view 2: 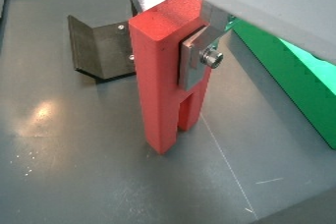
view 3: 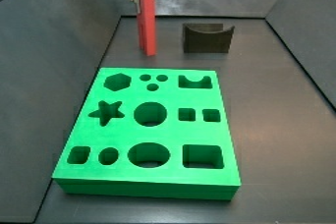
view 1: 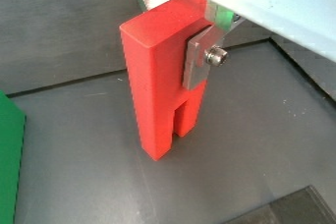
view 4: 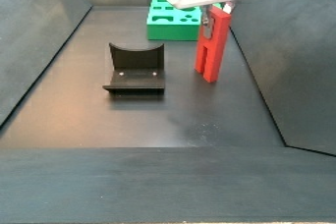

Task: Pick up the double-square object. Move up. Move to above the board. Insert the double-square object.
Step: Pick up the double-square object, then move up.

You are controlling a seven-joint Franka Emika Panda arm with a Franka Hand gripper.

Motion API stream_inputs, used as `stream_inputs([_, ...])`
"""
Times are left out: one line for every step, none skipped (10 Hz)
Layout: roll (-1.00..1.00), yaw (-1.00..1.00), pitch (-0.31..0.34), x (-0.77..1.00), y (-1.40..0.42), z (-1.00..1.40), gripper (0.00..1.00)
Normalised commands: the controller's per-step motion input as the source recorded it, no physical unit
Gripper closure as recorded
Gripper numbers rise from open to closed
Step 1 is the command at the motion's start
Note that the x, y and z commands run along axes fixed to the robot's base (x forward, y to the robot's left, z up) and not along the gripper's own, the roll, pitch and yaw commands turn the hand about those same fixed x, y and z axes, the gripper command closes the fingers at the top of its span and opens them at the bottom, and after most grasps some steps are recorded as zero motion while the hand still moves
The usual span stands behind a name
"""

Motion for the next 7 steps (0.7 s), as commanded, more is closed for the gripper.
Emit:
stream_inputs([0.00,0.00,0.000,0.00,0.00,0.00,1.00])
stream_inputs([0.00,0.00,0.000,0.00,0.00,0.00,1.00])
stream_inputs([0.00,0.00,0.000,0.00,0.00,0.00,1.00])
stream_inputs([0.00,0.00,0.000,0.00,0.00,0.00,1.00])
stream_inputs([0.00,0.00,0.000,0.00,0.00,0.83,1.00])
stream_inputs([0.00,-0.02,-0.002,-0.01,0.04,0.84,1.00])
stream_inputs([0.00,-0.02,0.014,-0.03,0.04,0.72,1.00])
